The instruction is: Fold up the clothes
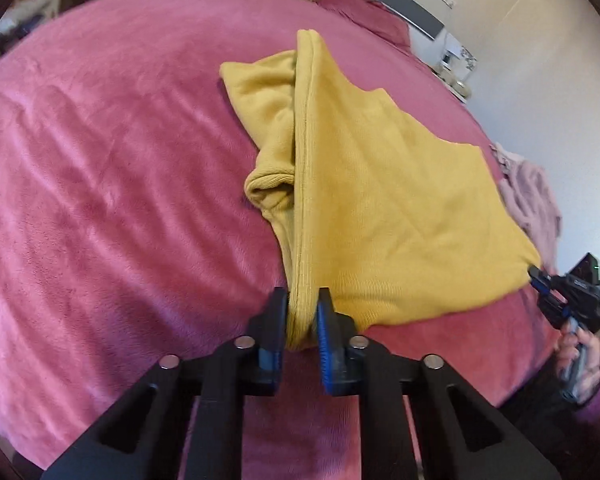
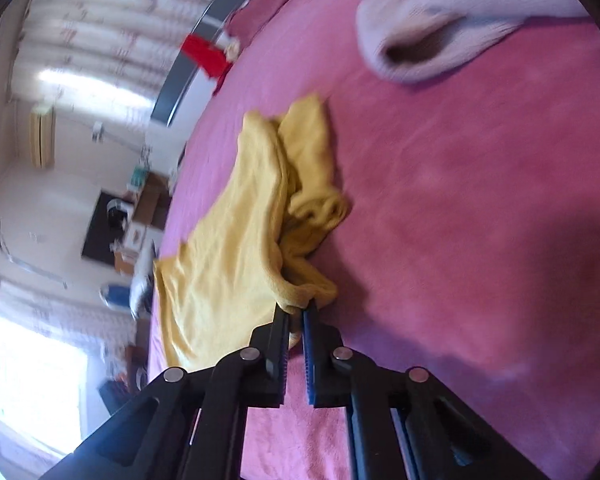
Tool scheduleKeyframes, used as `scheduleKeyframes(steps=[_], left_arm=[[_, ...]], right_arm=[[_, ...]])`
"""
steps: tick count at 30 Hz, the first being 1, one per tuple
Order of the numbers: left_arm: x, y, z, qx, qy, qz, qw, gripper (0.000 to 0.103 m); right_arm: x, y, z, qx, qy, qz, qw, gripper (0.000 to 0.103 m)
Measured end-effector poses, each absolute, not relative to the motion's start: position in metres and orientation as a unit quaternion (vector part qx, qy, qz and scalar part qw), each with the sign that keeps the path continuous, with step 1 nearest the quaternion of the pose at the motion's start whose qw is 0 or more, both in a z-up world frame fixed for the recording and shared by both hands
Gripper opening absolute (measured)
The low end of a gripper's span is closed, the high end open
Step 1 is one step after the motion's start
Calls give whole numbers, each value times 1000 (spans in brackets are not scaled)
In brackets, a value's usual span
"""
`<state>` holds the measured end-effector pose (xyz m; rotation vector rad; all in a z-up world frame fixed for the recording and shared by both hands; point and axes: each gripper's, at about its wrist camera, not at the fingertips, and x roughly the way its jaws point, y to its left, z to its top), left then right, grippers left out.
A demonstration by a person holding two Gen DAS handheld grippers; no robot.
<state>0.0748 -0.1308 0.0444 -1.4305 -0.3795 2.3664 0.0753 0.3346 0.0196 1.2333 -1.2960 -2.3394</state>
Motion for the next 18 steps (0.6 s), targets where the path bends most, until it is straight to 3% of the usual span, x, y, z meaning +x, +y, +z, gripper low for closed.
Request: scheduleKeyframes(steps=[4,6,8,10,12,16,18], left_arm=[[83,-135,47,-517,-98,831,180,13],[85,-137,44,-519,-96,829,186,17],[85,-137,46,-523,-108,824,189,23],[91,-147,51,-525,-108,829,159,31],[100,-164,58,-523,-100,840,101,31],[120,-173,92,-414,-187,887,83,30],[118,-153,104,-367,-212,899,112,40]], right_arm=[[77,337,22,431,-426,-790,88,5],[68,329,5,465,-423,-773,84,11],[72,334,-12,455,-477,-747,83,12],[83,346,-14,435,-526,-727,80,22],[97,360,0,411,-522,-745,50,25],[114,369,38,341,-493,-797,78,25],[99,347,45,339,-492,-789,143,25]])
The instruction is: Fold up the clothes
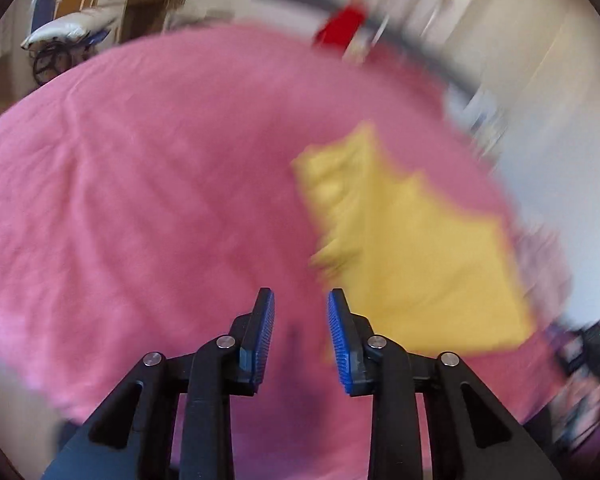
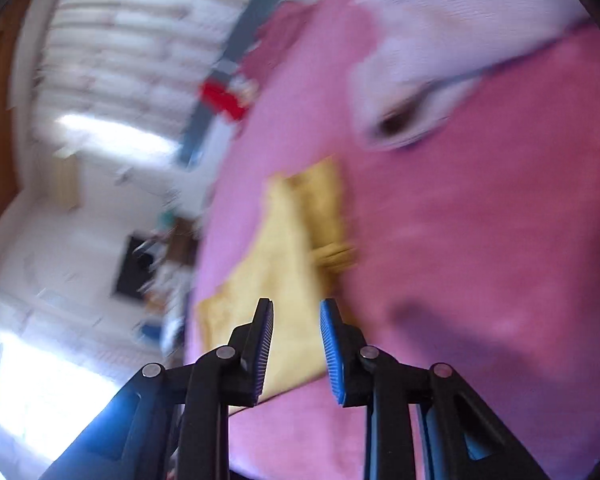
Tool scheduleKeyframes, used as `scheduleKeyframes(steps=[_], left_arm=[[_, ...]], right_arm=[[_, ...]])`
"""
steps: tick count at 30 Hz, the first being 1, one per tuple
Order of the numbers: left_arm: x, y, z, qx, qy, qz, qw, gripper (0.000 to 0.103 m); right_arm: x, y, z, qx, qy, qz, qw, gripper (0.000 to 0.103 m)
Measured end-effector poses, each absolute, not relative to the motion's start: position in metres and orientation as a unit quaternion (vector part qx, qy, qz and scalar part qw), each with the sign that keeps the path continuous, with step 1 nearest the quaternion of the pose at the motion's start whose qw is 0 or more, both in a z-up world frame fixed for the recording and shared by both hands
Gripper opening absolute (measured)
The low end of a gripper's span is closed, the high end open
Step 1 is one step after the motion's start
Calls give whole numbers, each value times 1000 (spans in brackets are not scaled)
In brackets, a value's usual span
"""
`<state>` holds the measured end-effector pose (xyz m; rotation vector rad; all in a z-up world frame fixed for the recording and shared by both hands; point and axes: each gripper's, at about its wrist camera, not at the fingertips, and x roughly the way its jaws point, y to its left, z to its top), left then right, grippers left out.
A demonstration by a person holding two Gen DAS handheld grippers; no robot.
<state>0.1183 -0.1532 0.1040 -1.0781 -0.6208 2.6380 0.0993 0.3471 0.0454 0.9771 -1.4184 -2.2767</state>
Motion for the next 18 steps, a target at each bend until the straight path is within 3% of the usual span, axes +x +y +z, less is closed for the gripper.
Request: scheduleKeyframes(steps=[2,4,7,9,12,15,18], left_arm=[[108,-120,109,-338,-205,906,152,51],[88,-79,102,-339,-179,906,180,51],[63,-50,72,-413,-107,896,124,51],[68,-72,50,-453,-97,882,89,51],[85,-85,42,-427,-83,894,106,43],[100,-81,37,-393,-32,911,118,43],[107,-82,33,-370,-33,921,116,43]], right_arm=[[79,316,43,350,-489,-773,203,25],[62,287,31,378,-476,-763,221,25],[38,253,3,443,-446,-753,198,25],[49,276,-6,426,-467,-757,168,22],[78,320,-16,392,-494,-767,118,20],[117,371,-13,354,-513,-780,51,26],[142,393,-4,335,-526,-779,60,28]])
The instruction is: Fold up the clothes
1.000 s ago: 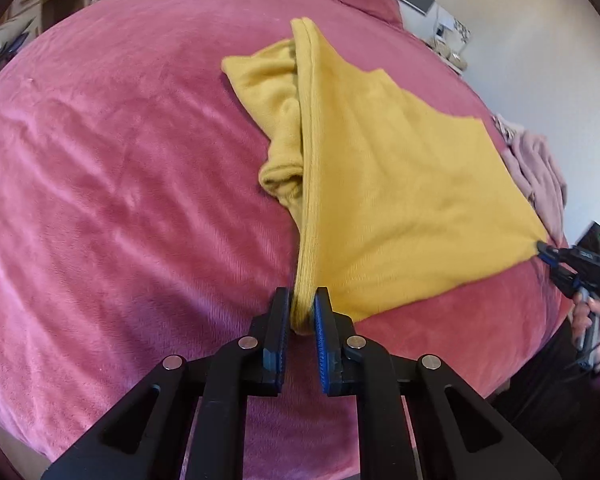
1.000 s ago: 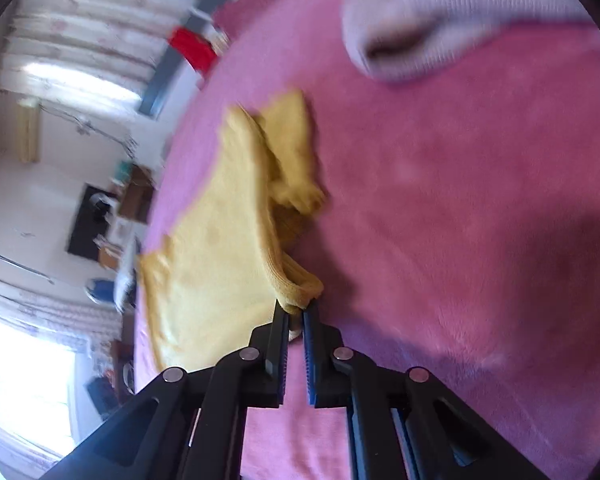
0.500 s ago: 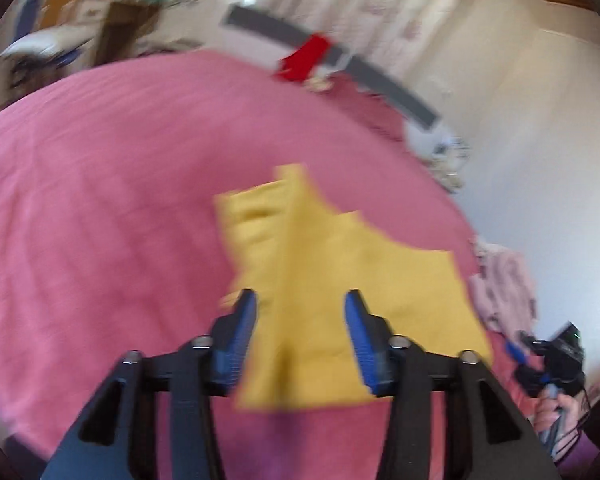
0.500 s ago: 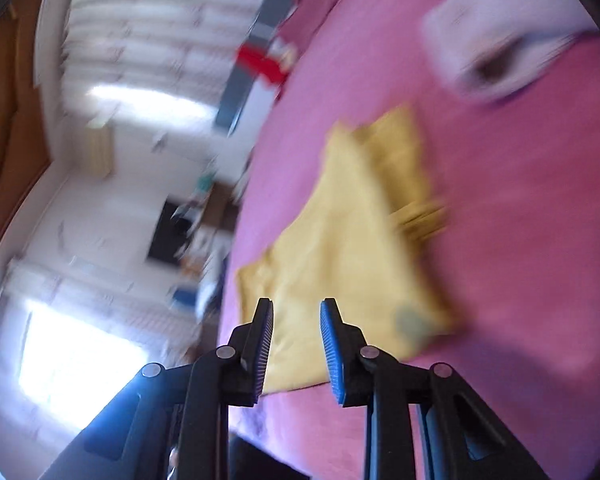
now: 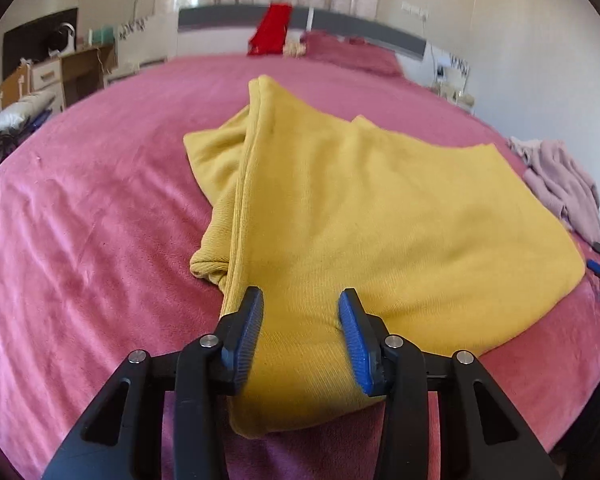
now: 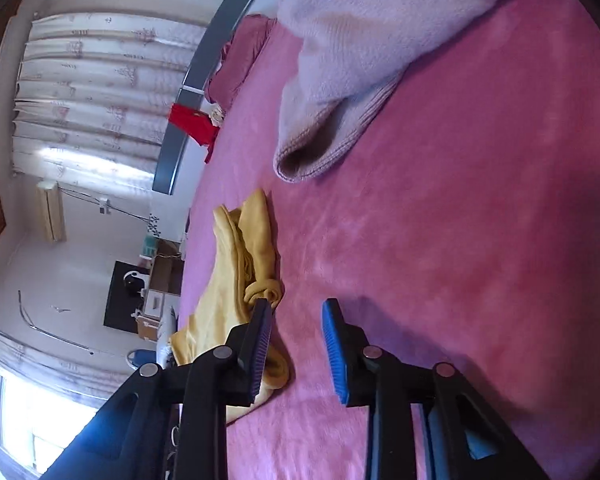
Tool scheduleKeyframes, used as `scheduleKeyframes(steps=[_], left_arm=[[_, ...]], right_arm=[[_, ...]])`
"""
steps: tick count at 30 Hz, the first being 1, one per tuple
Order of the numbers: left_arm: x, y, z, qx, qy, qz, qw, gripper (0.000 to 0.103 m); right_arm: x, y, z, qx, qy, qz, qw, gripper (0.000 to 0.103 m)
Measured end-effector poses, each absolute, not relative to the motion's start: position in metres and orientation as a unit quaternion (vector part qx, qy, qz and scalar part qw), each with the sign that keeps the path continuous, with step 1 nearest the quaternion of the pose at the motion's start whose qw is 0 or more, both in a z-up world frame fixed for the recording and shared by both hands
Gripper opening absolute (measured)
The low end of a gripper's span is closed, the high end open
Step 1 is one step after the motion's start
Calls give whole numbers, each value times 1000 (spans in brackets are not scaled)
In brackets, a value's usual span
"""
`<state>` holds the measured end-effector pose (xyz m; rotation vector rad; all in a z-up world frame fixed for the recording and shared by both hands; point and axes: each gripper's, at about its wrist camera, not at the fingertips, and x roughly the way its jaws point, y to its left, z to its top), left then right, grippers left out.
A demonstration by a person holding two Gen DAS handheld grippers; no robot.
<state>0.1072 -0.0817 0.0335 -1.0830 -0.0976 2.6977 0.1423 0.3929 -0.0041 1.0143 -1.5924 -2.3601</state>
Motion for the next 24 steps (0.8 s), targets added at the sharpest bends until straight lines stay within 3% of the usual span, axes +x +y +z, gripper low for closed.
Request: scheduleKeyframes(steps=[5,7,9,10,14,18,19,22,24], left_arm=[[106,-94,30,-371,-67,917,127,43],[106,-95,31,-372,-75,916,128,43],[107,-91,34,-372,-77,916,129,43],[108,-90,35,-373,-75,916,127,43],[112,-86,43,-383,-51,915,116,43],[117,-63,80,-329,-7,940,87,43],[117,-56,91,-304,-7,948,97,45],[94,-32,115,-273,-17,953,127,65],[65,-20,120,-284,-24,948,139,65]], right_arm=[[128,333,-12,363,-517,-757,167,28],[108,311,-23,406,-492,-752,164,28],[95,306,-30,424,-473,-758,147,16],[92,314,-27,403,-474,-774,117,16],[110,361,-13,346,-524,-778,32,24],[114,344,32,348,-406,-844,46,27],[108,334,39,346,-385,-852,74,27],[63,287,54,356,-351,-849,171,28],[21,250,53,383,-340,-835,200,28]])
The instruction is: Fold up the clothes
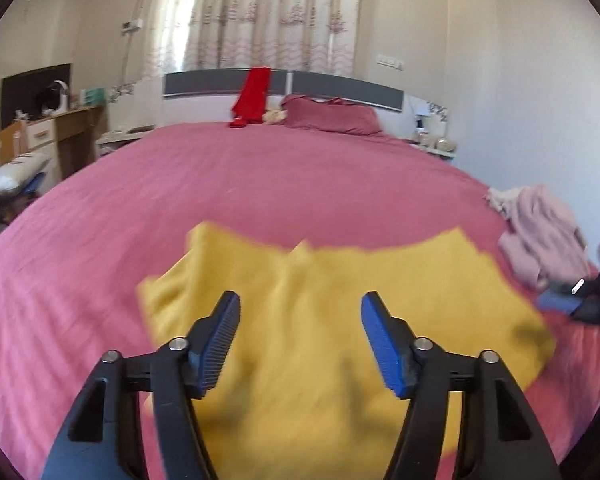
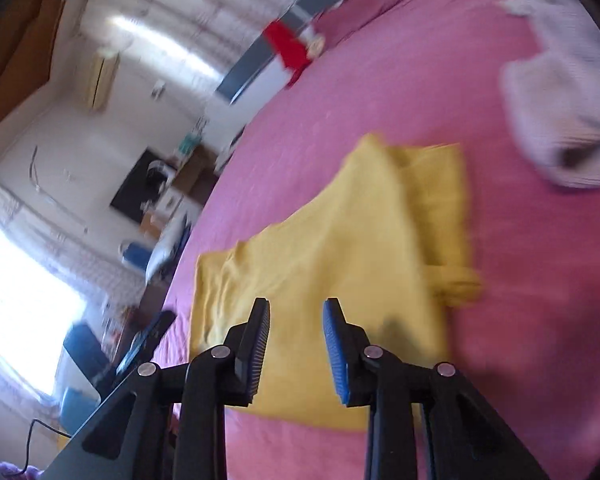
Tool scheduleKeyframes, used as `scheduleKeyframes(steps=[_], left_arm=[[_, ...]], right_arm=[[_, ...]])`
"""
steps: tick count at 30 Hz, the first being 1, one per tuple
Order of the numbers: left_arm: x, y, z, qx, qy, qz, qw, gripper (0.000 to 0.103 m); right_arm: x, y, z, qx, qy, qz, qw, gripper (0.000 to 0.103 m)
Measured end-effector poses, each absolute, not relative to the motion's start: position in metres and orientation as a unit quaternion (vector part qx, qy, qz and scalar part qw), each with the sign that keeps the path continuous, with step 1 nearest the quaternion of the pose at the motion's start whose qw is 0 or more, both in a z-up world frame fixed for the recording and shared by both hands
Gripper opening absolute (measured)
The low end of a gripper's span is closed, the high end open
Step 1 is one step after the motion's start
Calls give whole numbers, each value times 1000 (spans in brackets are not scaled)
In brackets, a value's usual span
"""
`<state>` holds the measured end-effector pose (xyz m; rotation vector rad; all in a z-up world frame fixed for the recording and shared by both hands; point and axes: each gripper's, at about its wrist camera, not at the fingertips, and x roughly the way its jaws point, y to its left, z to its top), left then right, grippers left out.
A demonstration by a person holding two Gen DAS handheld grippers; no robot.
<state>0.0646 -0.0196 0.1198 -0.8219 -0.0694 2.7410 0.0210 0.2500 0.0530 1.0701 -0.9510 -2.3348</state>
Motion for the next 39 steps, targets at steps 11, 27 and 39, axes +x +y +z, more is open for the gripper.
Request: scheduleKeyframes(steps=[11,27,39], left_arm=[[-57,-37,71,-411,-37,899,143,64],[-16,-116,98,-357,-209,909,55,65],[-5,-77,76,-427,-70,895,109,76]], right_arm=[[-130,205,1,489,-353,-774,194,20],[-61,336,21,332,-496,-785,166,31],[-34,367,-15,395,-506,-755,133,25]])
